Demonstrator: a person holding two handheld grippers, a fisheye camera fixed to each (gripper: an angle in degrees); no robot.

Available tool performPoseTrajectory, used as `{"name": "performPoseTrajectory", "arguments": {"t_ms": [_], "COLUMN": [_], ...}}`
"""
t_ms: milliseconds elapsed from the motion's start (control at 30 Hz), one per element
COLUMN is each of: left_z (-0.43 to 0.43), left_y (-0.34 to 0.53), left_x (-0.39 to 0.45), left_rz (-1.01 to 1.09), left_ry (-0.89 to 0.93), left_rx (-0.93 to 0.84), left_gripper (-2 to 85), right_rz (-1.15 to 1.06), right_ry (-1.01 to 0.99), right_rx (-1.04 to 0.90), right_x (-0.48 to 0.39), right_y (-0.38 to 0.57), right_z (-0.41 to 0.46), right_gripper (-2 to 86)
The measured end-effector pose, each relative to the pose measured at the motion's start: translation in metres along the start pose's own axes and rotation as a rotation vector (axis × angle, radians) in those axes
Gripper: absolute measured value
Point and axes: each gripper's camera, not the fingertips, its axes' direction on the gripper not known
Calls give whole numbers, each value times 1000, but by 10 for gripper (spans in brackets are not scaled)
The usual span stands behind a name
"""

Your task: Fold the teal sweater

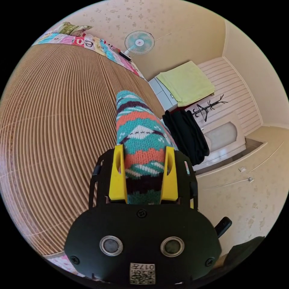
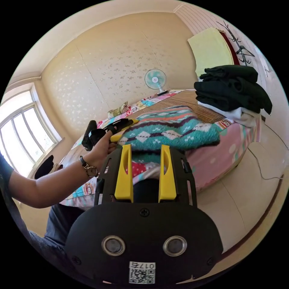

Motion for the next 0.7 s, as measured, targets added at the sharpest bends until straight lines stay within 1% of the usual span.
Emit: {"name": "performPoseTrajectory", "arguments": {"t_ms": [33, 133, 200, 300, 433, 500, 600, 633, 700], "left_z": [9, 20, 22, 25, 38, 37, 22, 14, 4], "left_y": [8, 26, 34, 34, 13, 8, 17, 27, 51], "left_x": [7, 19, 20, 16, 4, -3, -16, -18, -10], "left_rz": [5, 0, -17, -69, -107, -112, -98, -60, 67], "left_ry": [-5, -16, -21, -33, 45, 104, 197, 221, 196], "left_rx": [34, 86, 110, 106, 18, -25, -100, -139, -214], "left_gripper": [183, 183, 183, 182, 180, 179, 167, 160, 142], "right_rz": [36, 85, 82, 43, -27, -23, 48, 55, 73], "right_ry": [53, 42, 38, 101, 265, 257, 180, 181, 211], "right_rx": [13, -1, -40, -79, -100, -97, -145, -170, -186], "right_x": [10, 35, 45, 39, 22, 25, 30, 24, 7], "right_y": [-4, -35, -58, -94, -132, -142, -153, -153, -152], "right_z": [4, 25, 50, 81, 123, 134, 129, 123, 109], "right_gripper": [136, 137, 135, 133, 130, 129, 125, 121, 107]}}
